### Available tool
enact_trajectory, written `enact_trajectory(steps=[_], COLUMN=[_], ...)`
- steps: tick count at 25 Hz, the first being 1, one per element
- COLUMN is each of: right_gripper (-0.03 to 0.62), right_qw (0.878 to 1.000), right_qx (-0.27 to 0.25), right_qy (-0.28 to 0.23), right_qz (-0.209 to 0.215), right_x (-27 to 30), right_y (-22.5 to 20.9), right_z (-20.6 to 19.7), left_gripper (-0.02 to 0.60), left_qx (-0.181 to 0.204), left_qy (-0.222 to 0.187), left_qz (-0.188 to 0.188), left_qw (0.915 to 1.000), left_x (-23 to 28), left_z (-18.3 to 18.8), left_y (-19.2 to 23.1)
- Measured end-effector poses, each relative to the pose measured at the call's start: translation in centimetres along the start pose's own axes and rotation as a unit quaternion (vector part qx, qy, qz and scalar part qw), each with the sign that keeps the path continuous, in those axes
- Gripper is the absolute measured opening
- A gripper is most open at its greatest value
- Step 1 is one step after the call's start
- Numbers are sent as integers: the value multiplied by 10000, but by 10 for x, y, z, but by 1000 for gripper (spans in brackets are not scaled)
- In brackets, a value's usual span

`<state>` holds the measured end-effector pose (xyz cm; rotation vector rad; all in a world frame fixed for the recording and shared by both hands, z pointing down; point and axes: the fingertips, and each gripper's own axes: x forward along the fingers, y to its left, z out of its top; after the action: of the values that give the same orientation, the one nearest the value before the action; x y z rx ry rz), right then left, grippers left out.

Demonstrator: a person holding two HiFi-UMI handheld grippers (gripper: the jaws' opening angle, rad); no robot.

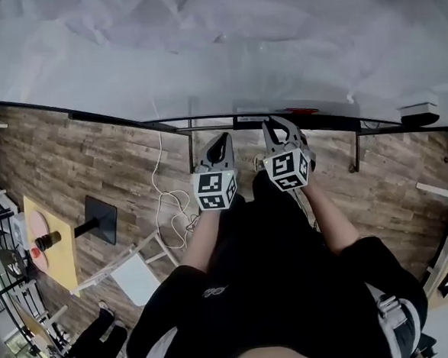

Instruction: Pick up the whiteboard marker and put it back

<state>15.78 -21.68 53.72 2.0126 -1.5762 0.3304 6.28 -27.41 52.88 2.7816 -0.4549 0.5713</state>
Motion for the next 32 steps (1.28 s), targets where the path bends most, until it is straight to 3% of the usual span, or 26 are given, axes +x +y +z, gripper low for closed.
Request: enact_trajectory(steps=[6,11,14,17,22,25,32], right_gripper=[3,3,3,3,3,3,3], right_qw=[9932,9731,9661,9611,9666,9632,9577], right_qx=[719,1586,1608,1666,1391,1507,1534], right_qy=[-476,-1080,-1261,-1241,-813,-887,-1386], right_qz=[-777,-1277,-1577,-1822,-1993,-2040,-2001], right_x=[-39,-74,-91,-112,-151,-176,-216], right_y=[2,29,53,74,104,113,109], right_z=[29,58,72,75,61,63,70], left_gripper=[8,8,8,8,8,8,8], left_qx=[318,690,811,694,472,473,533], left_qy=[-231,-608,-693,-698,-786,-824,-1036], left_qz=[-524,-934,-1117,-1260,-1471,-1623,-1408], left_qw=[9979,9914,9880,9871,9849,9822,9832], left_x=[-26,-65,-97,-122,-142,-150,-176], left_z=[21,42,35,24,15,12,25], left_y=[1,8,14,19,9,-15,-39])
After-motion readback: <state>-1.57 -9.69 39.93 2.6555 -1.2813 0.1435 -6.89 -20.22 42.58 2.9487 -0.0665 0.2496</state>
